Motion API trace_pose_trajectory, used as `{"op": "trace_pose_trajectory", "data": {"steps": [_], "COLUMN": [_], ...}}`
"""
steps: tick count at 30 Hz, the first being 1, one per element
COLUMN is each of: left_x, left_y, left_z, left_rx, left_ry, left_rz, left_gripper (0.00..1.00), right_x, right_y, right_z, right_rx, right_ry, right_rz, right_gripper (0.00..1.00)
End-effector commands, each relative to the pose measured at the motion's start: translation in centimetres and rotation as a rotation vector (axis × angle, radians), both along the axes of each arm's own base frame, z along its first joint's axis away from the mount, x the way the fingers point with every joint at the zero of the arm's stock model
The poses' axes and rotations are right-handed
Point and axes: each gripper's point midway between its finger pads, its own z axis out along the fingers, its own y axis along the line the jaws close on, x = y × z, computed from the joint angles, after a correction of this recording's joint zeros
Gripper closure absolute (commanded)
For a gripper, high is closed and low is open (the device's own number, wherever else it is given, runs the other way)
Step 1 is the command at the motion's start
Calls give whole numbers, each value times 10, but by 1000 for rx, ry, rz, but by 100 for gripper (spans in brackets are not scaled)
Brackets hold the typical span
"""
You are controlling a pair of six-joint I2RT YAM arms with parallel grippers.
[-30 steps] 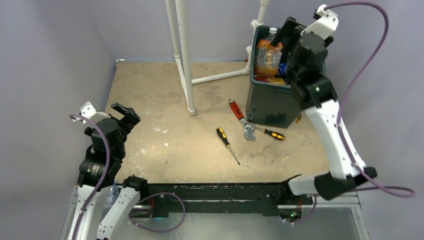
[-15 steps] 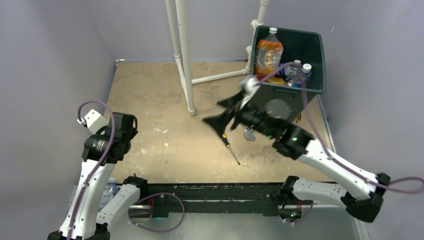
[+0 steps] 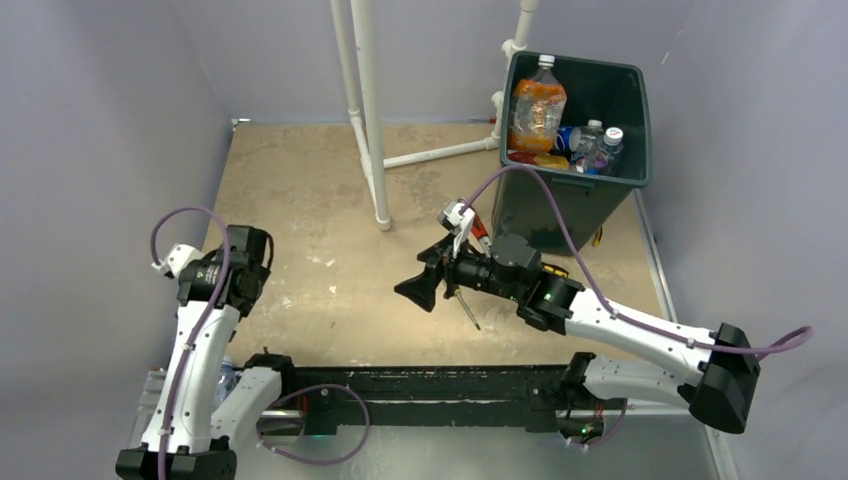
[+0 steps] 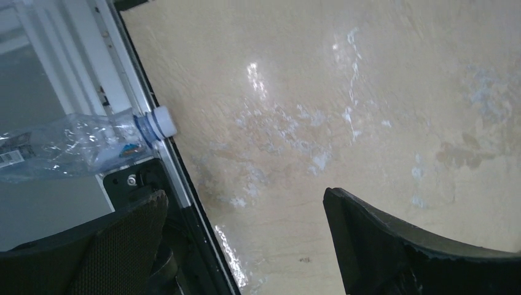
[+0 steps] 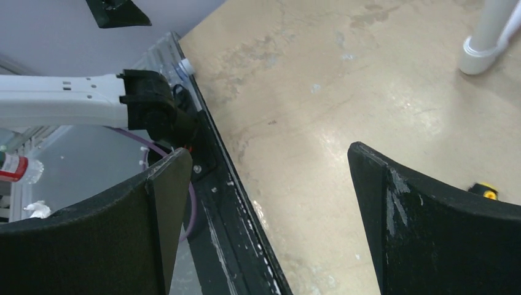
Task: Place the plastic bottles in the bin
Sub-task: Pick up the plastic bottle from the corner of the board.
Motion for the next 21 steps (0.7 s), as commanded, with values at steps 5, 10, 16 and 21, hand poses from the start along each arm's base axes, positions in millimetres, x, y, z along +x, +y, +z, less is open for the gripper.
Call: {"op": "trace_pose_trajectory", "data": {"steps": [5,10,16,21], "left_x": [14,53,111,157], "left_y": [33,24,9,-5], "left_z": [45,68,98,71], "left_rx": [128,182,310,435], "left_ry": [-37,-159,-521,-756], "left_rz": [41,-248,-459,-587], "left_gripper": [1,1,1,1], "right_x": [-25,-21,-26,-28], "right_y": [43,33,11,-3], "right_z": [-5,8,31,37], "right_rx": [147,149,162,125], "right_ry": [123,37,-17,-37], "right_rz": [206,163,126,102], "right_gripper": [1,1,1,1]}}
